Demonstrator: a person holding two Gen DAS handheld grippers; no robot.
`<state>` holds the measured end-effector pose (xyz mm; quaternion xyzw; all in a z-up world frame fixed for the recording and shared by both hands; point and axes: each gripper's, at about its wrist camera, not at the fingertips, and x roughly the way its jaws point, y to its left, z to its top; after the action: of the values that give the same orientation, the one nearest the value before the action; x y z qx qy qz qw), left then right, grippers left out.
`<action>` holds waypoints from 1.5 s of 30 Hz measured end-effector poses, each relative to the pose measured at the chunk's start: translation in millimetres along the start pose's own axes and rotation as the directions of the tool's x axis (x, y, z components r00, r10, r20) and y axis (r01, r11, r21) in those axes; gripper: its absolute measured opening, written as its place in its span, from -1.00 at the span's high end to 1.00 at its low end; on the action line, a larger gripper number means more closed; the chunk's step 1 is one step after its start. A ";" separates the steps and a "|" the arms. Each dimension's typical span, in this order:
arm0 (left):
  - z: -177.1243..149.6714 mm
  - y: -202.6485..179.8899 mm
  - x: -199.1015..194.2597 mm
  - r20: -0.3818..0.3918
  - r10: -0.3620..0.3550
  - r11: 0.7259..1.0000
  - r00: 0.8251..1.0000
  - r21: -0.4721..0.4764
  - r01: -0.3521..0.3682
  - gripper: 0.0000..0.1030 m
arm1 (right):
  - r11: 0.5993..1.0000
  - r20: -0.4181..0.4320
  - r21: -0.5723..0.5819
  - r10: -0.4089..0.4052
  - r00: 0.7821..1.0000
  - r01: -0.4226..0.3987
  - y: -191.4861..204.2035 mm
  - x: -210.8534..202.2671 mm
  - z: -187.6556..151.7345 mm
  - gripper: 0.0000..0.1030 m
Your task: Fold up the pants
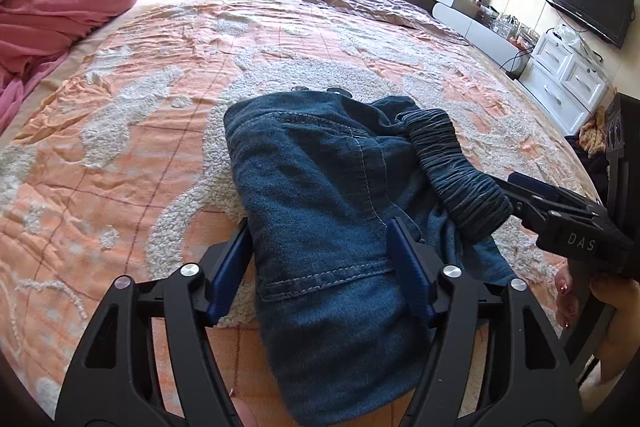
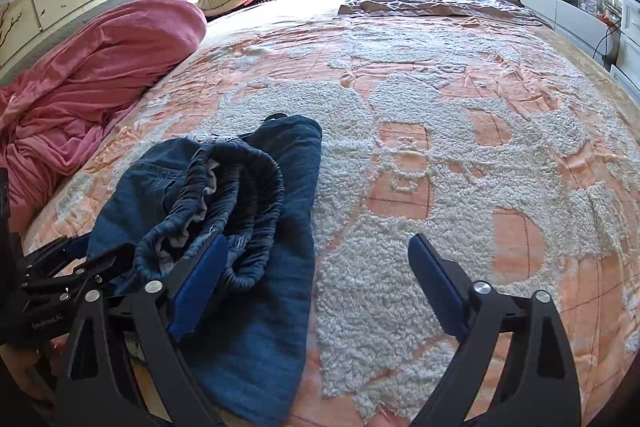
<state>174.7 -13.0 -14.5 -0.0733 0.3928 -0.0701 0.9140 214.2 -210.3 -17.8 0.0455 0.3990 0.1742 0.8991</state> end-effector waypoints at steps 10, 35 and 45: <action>-3.5 -5.8 -28.7 0.047 0.023 1.000 0.999 0.001 -0.023 -0.51 | 0.999 0.033 -0.034 -0.017 0.999 0.018 7.2 -25.8 -7.4 -0.86; -44.7 -15.6 -119.7 0.118 0.110 0.994 0.987 -0.010 -0.110 -0.81 | 1.000 0.157 -0.014 -0.007 0.988 0.009 10.5 -122.4 -42.9 -0.91; -72.8 -30.0 -135.1 0.101 0.123 0.992 0.987 0.008 -0.124 -0.81 | 0.999 0.161 -0.005 -0.038 0.986 0.040 6.8 -146.0 -75.5 -0.91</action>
<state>27.5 -23.1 37.2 -0.0456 0.3498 -0.0125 0.9356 66.3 -259.3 35.0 0.0479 0.3254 0.1541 0.9317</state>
